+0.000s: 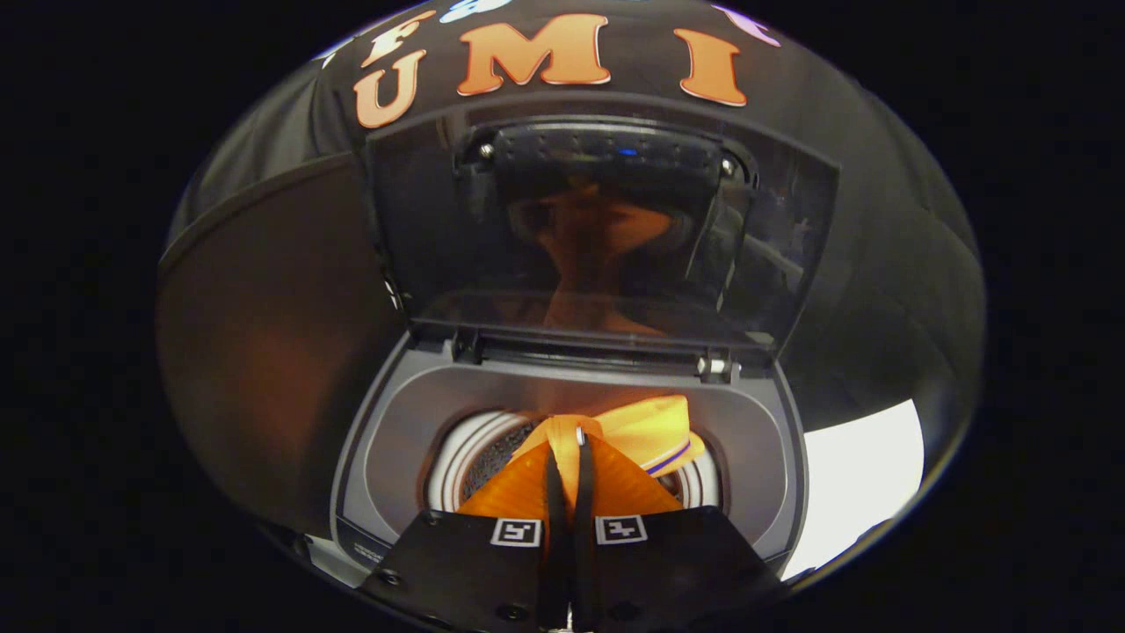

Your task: Put the clothes into the washing machine and then close the washing machine lid.

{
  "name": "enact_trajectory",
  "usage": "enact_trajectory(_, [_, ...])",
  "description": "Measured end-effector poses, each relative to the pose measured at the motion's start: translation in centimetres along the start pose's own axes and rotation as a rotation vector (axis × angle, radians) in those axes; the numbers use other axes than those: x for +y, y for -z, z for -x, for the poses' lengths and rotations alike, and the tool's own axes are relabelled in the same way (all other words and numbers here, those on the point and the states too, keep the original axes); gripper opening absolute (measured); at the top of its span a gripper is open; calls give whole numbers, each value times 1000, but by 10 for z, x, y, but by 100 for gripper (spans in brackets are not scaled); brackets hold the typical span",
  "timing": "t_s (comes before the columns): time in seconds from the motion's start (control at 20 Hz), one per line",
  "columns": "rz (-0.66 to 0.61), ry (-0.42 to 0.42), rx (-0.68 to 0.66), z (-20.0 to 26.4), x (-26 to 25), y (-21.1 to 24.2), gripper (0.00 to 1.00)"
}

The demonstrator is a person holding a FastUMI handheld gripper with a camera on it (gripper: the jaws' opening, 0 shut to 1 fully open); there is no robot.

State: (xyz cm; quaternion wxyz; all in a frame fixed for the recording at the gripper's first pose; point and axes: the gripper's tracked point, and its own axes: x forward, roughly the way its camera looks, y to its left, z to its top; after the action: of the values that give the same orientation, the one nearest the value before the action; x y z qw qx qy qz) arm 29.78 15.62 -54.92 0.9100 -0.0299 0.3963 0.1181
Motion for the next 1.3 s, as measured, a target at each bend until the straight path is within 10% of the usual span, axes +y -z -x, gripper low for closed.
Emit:
enact_trajectory(0.3, [-69, 20, 86, -15, -14, 25, 27])
enact_trajectory(0.55, [-53, 16, 104, -10, -15, 29, 100])
enact_trajectory(1.05, [-143, 15, 109, 5, -22, 38, 100])
enact_trajectory(1.3, [-141, 5, -125, 52, -22, -58, 100])
